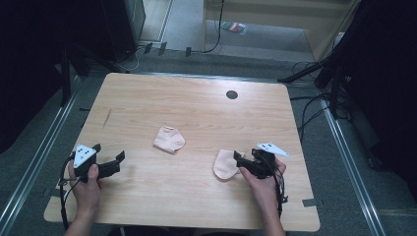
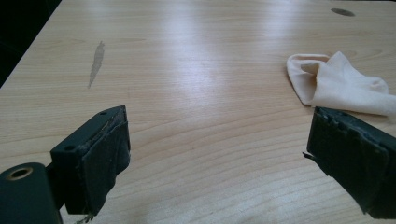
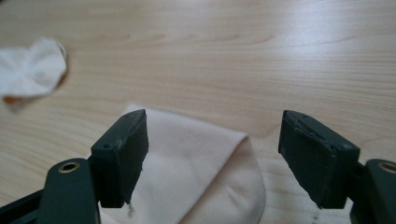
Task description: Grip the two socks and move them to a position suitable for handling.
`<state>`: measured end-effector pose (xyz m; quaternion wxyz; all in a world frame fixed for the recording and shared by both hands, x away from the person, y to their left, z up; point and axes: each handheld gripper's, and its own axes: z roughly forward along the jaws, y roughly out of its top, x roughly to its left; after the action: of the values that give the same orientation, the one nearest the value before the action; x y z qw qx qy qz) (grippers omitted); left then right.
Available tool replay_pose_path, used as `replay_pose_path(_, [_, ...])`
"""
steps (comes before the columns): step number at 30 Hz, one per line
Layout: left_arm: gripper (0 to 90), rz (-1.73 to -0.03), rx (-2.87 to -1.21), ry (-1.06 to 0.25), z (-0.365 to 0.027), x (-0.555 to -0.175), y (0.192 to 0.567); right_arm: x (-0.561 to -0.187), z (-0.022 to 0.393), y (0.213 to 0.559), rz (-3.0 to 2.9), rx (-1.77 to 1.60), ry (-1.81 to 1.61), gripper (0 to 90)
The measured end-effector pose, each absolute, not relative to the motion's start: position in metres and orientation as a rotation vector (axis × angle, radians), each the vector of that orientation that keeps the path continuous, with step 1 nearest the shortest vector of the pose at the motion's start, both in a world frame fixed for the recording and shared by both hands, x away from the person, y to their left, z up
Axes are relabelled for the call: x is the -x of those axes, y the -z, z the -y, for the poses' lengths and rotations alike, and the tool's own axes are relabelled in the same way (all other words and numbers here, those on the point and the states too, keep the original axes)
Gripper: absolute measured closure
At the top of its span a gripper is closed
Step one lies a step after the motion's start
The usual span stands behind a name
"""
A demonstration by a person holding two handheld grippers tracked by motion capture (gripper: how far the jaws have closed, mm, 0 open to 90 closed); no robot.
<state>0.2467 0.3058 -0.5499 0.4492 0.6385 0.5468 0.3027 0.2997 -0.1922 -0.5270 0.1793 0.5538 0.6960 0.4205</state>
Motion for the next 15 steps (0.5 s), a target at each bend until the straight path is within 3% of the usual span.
replay_pose_path(6, [6.5,-1.344,-1.615,-0.736,-0.303,-0.247,0.55,-0.295,0.18,0.538,-2.04,-1.52,-1.11,25.3])
replay_pose_path(15, [6.5,-1.351,-1.616,-0.728,-0.304,-0.248,0.55,-0.294,0.178,0.544,-2.102,-1.471,-1.023,43.4])
